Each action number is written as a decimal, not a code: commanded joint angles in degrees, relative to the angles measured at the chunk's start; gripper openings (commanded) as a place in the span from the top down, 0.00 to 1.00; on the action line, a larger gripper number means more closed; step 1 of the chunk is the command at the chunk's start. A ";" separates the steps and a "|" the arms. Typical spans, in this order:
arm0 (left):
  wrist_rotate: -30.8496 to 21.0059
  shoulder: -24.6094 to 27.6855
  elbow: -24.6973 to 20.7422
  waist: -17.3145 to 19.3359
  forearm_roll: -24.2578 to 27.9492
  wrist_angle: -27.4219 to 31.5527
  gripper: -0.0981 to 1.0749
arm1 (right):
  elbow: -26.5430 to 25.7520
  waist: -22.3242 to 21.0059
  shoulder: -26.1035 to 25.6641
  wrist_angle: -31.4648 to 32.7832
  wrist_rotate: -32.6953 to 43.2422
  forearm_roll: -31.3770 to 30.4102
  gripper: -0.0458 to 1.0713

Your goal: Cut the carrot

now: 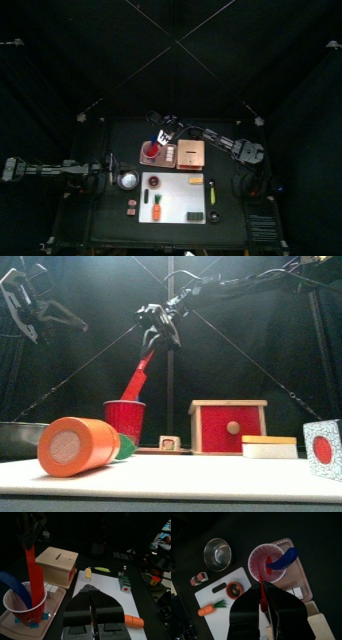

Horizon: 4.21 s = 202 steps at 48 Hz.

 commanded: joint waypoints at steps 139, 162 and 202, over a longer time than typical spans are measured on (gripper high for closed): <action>0.00 41.84 -14.77 -23.82 2.99 -15.03 0.58 | 73.83 36.56 -29.53 -73.21 -0.53 3.08 0.58; -0.09 48.25 -19.42 -30.23 0.53 -0.44 0.58 | 62.84 39.64 -14.33 -68.12 -0.53 -2.11 0.58; 0.18 47.29 -18.98 -29.88 -0.88 1.85 0.58 | 59.59 39.38 -13.27 -66.09 -0.53 -7.38 0.58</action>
